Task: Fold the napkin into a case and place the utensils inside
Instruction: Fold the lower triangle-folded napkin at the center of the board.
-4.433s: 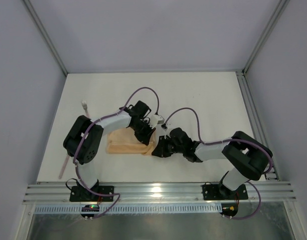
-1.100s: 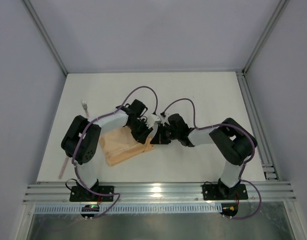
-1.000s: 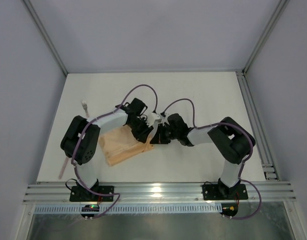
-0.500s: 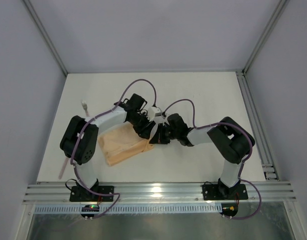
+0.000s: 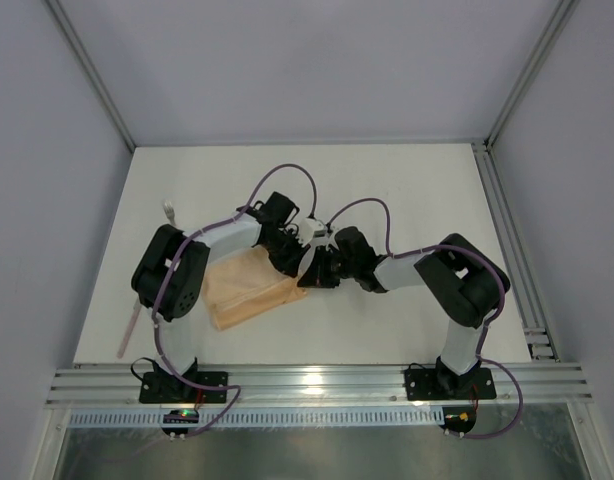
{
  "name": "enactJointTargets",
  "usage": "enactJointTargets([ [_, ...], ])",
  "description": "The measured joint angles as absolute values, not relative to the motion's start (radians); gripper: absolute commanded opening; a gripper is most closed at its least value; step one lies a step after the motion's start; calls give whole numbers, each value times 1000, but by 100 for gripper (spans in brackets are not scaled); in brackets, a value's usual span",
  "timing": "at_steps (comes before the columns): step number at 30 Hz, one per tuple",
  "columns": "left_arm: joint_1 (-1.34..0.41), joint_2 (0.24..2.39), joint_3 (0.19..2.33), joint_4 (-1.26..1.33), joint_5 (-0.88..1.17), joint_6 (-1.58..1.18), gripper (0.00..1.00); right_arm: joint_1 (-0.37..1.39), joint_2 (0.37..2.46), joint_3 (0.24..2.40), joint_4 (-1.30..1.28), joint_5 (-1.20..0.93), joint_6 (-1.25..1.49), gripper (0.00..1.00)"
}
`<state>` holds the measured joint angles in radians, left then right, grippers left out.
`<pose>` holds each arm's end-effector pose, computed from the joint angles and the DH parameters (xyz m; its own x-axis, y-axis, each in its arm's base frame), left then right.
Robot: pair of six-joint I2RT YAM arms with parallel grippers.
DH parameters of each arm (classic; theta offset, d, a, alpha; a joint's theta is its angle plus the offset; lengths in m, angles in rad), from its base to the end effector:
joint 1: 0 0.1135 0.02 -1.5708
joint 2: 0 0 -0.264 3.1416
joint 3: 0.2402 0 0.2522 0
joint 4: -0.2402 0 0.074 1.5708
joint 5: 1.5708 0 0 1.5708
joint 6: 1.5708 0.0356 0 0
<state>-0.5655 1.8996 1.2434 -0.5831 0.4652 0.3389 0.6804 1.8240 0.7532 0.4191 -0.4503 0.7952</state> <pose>0.3042 -0.2119 0.1614 -0.5527 0.7027 -0.4480 0.8333 0.4694 -0.2919 0.2550 0.2263 0.1185 -0.9266 0.0771 -0.3682 -0.2482 0.6100 0.7525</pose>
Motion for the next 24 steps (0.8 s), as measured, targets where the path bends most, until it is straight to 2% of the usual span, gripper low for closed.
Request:
enactJointTargets([
  [1,-566,1900,1243,-581,464,339,0,680,1824,753,419,-452,794,18],
  [5,-566,1900,1243,-576,457,340,0,680,1784,745,394,-449,788,30],
  [11,-566,1900,1243,-570,453,341,0,677,1662,719,341,-436,756,38],
  [15,-565,1900,1243,-566,453,341,0,675,1631,699,338,-424,744,48],
  [24,-565,1900,1243,-565,454,340,0,638,1675,672,416,-419,735,51],
])
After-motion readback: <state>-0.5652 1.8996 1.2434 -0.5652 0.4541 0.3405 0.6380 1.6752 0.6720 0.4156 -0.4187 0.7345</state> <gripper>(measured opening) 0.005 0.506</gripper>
